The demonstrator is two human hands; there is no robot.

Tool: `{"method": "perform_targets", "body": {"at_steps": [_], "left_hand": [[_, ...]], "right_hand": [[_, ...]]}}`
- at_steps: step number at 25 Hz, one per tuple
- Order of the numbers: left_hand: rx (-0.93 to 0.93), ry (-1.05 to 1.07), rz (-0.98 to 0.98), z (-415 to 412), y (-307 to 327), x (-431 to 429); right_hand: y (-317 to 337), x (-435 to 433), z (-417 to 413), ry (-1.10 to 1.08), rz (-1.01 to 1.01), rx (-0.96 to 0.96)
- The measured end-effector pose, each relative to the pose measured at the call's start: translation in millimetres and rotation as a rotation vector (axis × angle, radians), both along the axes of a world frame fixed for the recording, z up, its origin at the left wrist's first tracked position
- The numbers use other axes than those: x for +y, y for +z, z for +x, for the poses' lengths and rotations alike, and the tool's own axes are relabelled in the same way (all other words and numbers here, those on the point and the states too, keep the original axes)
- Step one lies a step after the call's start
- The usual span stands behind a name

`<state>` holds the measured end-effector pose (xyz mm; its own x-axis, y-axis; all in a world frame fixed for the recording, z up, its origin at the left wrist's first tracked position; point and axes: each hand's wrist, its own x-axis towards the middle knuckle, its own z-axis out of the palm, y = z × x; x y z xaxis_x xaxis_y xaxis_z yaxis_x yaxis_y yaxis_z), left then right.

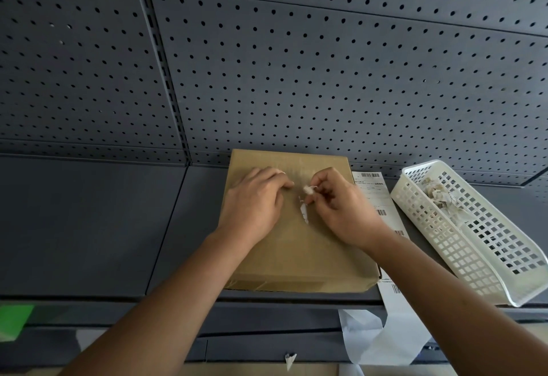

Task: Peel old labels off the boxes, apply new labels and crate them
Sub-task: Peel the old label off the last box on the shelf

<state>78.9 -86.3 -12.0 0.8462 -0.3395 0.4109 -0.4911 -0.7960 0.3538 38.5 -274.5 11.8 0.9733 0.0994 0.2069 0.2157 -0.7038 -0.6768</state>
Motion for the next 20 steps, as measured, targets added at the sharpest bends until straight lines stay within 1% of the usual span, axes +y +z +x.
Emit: {"method": "perform_targets", "body": {"at_steps": [2, 9, 13, 17, 20], "left_hand": [[0.002, 0.003, -0.003, 0.1, 0.1, 0.3], [0.001, 0.002, 0.009, 0.8, -1.4, 0.6], [-0.012, -0.001, 0.002, 0.2, -1.6, 0.5], [-0.003, 0.001, 0.013, 0.0, -1.4, 0.6], [-0.001, -0.004, 0.015, 0.3, -0.6, 0.0]], "right_hand": [[-2.0, 1.6, -2.1, -0.027, -0.013, -0.029], [-10.8, 9.6, -8.2, -0.072, -0.107, -0.218], [-11.0, 11.1, -9.1, -0.091, -0.109, -0.225], [-11.3, 10.9, -9.6, -0.045, -0.092, -0.187], [-10.7, 7.0, -9.4, -0.094, -0.059, -0.184]]}}
